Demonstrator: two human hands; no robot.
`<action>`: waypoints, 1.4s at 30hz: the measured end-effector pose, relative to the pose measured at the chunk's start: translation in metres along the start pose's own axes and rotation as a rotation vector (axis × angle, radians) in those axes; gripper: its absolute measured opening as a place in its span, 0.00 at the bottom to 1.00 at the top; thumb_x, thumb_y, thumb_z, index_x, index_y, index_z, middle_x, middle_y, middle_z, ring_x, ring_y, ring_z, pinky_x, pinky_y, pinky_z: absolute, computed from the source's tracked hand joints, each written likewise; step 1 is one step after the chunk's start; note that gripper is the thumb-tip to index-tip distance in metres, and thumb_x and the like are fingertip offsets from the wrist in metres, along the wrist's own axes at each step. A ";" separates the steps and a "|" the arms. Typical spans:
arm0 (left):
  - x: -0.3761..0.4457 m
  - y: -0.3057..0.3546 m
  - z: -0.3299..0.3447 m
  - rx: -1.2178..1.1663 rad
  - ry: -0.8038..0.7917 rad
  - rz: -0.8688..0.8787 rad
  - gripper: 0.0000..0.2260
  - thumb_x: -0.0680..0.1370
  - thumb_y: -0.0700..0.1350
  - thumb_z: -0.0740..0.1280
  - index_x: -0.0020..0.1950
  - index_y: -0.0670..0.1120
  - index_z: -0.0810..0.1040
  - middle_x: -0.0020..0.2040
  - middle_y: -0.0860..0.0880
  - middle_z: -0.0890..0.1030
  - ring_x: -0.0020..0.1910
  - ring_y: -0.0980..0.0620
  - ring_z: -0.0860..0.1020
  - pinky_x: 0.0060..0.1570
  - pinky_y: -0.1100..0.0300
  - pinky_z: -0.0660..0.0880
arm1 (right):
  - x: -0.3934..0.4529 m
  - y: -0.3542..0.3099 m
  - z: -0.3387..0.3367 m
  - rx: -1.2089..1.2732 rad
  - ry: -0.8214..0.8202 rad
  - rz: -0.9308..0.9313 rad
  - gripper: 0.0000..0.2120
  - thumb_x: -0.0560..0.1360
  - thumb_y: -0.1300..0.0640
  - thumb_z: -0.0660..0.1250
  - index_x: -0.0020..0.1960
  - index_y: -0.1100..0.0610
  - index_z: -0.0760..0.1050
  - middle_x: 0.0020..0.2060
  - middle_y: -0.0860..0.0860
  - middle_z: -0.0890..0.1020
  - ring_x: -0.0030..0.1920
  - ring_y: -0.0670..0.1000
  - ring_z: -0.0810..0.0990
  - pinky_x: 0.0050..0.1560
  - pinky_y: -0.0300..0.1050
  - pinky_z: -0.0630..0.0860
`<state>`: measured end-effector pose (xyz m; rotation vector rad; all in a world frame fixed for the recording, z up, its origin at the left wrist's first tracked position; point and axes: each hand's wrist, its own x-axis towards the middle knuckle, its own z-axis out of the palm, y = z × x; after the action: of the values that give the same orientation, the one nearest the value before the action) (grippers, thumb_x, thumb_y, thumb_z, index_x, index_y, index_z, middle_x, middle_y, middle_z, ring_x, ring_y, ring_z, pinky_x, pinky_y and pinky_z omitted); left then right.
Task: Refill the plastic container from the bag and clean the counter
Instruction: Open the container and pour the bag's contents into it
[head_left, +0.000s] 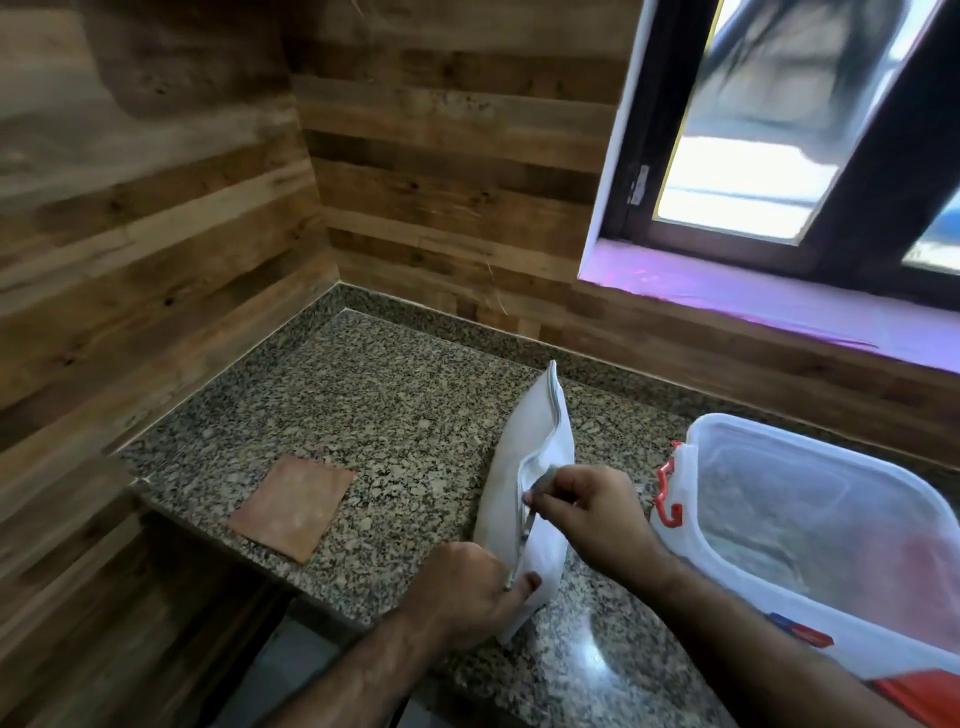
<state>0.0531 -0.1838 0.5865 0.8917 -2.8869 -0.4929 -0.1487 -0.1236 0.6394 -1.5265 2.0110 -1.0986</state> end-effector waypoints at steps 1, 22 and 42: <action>-0.001 -0.002 0.001 -0.002 -0.008 0.016 0.35 0.83 0.71 0.47 0.31 0.44 0.64 0.28 0.48 0.67 0.30 0.47 0.71 0.36 0.49 0.68 | 0.008 0.001 -0.002 -0.028 0.033 0.006 0.12 0.74 0.45 0.78 0.38 0.53 0.86 0.30 0.48 0.85 0.31 0.51 0.83 0.35 0.49 0.80; 0.039 -0.015 -0.033 0.046 -0.340 0.456 0.31 0.88 0.64 0.54 0.30 0.47 0.65 0.26 0.48 0.66 0.24 0.48 0.64 0.32 0.55 0.69 | 0.239 0.011 -0.056 -0.333 0.253 0.394 0.06 0.77 0.52 0.78 0.54 0.48 0.89 0.50 0.47 0.90 0.51 0.50 0.87 0.58 0.47 0.84; 0.079 -0.118 -0.033 -0.726 -0.115 -0.002 0.48 0.75 0.83 0.47 0.34 0.40 0.81 0.32 0.38 0.82 0.32 0.40 0.81 0.38 0.56 0.75 | 0.142 -0.014 0.042 -0.174 -0.341 0.852 0.56 0.73 0.19 0.60 0.80 0.64 0.66 0.71 0.66 0.78 0.65 0.66 0.82 0.69 0.60 0.79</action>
<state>0.0567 -0.3295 0.5771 0.7425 -2.4544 -1.4916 -0.1577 -0.2719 0.6454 -0.6864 2.1814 -0.3051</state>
